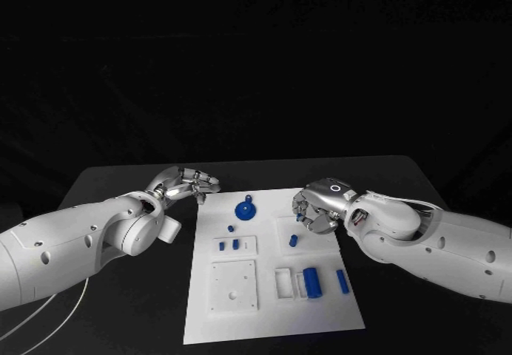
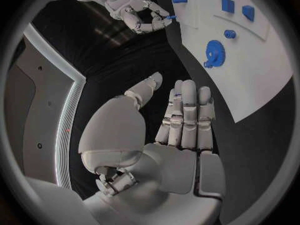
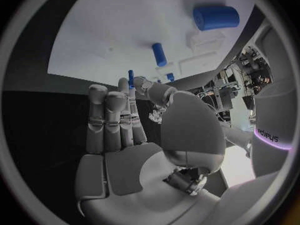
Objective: Assemble the parts on the task board
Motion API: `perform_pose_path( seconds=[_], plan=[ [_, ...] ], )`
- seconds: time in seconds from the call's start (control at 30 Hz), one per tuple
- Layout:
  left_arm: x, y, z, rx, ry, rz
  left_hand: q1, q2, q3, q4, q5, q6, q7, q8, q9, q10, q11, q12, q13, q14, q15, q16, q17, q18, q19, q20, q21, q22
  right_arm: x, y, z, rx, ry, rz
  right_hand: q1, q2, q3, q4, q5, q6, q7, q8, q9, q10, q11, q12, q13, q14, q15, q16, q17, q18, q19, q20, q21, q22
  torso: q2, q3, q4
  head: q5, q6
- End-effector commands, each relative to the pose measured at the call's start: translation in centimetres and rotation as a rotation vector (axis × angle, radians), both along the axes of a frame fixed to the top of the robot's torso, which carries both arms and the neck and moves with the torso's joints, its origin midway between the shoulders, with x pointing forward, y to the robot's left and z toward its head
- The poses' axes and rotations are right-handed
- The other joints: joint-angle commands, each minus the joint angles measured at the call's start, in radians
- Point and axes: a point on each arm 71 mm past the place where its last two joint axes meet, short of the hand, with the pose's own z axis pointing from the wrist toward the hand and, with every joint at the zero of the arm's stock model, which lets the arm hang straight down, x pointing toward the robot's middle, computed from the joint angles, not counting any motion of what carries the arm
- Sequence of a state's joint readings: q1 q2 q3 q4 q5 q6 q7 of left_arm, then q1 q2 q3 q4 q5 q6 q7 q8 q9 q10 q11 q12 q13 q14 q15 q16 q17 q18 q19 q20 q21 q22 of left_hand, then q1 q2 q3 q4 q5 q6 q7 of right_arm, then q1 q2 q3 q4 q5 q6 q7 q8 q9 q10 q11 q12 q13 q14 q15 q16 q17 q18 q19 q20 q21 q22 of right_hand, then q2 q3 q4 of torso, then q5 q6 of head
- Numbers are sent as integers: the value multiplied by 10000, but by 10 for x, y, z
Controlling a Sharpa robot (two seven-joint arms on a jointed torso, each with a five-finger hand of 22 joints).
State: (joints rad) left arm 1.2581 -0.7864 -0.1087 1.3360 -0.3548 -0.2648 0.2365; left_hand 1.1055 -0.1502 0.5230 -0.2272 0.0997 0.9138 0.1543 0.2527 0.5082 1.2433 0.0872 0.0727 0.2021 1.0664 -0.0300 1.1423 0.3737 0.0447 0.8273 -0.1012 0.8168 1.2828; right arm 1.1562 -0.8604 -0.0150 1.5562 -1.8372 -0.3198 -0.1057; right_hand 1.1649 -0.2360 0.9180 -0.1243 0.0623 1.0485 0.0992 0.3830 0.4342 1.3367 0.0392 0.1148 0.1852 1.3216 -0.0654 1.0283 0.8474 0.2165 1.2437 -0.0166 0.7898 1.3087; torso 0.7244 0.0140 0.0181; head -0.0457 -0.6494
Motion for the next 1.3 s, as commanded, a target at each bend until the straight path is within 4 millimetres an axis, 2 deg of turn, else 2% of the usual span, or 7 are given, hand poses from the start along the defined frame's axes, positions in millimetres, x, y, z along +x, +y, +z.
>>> perform_pose_path(
  seconds=[0.03, 0.07, 0.2, 0.4, 0.73, 1.0, 1.3],
  plan=[
    [-1, -4, 2, -193, -56, -58, 0, 97, -8, -41, 38, -86, 15, 17, -12, -65, 7, -36, -9, -8, 72, -38, 17, 96, 78, -207, -34, 2, -7, 11, 5, 738, 125, 443, 18, -76, 41, 20, 85, 90, 11, 32, -1, 66, 24, 16, 19, -2, -52, 66, -12, 453, 145, -84, 40, 190, 3, 0, 0, 72, 15],
    [-1, -4, 2, -230, -52, -30, -1, 97, -8, -40, 39, -86, 15, 17, -12, -66, 7, -36, -9, -8, 72, -38, 17, 97, 79, -207, -35, 2, -9, 14, 6, 816, 127, 536, 17, -72, 38, 23, 107, 89, 11, 30, 1, 67, 24, 12, 24, -5, -52, 71, -14, 453, 146, -90, 45, 190, 3, 0, 0, 72, 15],
    [-1, -3, 2, -426, -57, 211, -5, 98, -9, -38, 40, -87, 16, 17, -13, -66, 7, -35, -9, -7, 73, -39, 18, 97, 80, -206, -36, 3, -19, 34, 11, 1219, 144, 1133, 12, -61, 21, 23, 161, 84, 13, 26, 5, 66, 24, 0, 34, -12, -52, 85, -20, 453, 146, -104, 56, 189, 1, 4, 7, 300, 60],
    [-2, -3, 4, -698, -158, 571, -17, 83, -15, -35, 42, -79, 13, 25, -13, -59, 7, -29, -8, -13, 74, -47, 19, 99, 81, -202, -44, 3, -28, 59, 13, 1335, 113, 1782, 4, -29, -29, 6, 231, 71, 17, 18, 13, 62, 27, -22, 51, -29, -49, 97, -36, 453, 166, -129, 85, 189, -3, -17, 16, 550, 39],
    [-1, -5, 5, -786, -201, 729, -13, 72, -10, -38, 51, -64, 6, 38, -13, -52, 6, -22, -6, -19, 74, -58, 19, 102, 80, -199, -55, 3, -43, 89, -2, 838, 270, 2609, -3, -6, -67, -14, 277, 66, 18, 13, 20, 62, 28, -37, 65, -37, -48, 107, -51, 453, 171, -139, 105, 189, -2, -31, 7, 1078, -90],
    [-1, -7, 5, -795, -202, 718, -16, 70, -9, -35, 53, -57, 3, 44, -13, -50, 6, -20, -6, -21, 74, -63, 20, 103, 80, -198, -60, 3, -54, 105, -24, 419, 525, 2890, -9, 4, -94, -37, 337, 62, 18, 10, 27, 64, 28, -49, 78, -42, -48, 117, -65, 453, 164, -138, 116, 188, 6, -12, 20, 1334, -125],
    [-1, -8, 4, -796, -190, 698, -16, 70, -6, -32, 55, -55, 1, 48, -14, -50, 7, -19, -6, -23, 74, -67, 21, 105, 83, -197, -63, 4, -62, 114, -43, 62, 805, 3063, -13, 19, -108, -51, 364, 62, 19, 8, 32, 66, 28, -57, 87, -44, -48, 125, -74, 453, 163, -136, 125, 187, 7, -9, -3, 1563, -285]
  ],
)
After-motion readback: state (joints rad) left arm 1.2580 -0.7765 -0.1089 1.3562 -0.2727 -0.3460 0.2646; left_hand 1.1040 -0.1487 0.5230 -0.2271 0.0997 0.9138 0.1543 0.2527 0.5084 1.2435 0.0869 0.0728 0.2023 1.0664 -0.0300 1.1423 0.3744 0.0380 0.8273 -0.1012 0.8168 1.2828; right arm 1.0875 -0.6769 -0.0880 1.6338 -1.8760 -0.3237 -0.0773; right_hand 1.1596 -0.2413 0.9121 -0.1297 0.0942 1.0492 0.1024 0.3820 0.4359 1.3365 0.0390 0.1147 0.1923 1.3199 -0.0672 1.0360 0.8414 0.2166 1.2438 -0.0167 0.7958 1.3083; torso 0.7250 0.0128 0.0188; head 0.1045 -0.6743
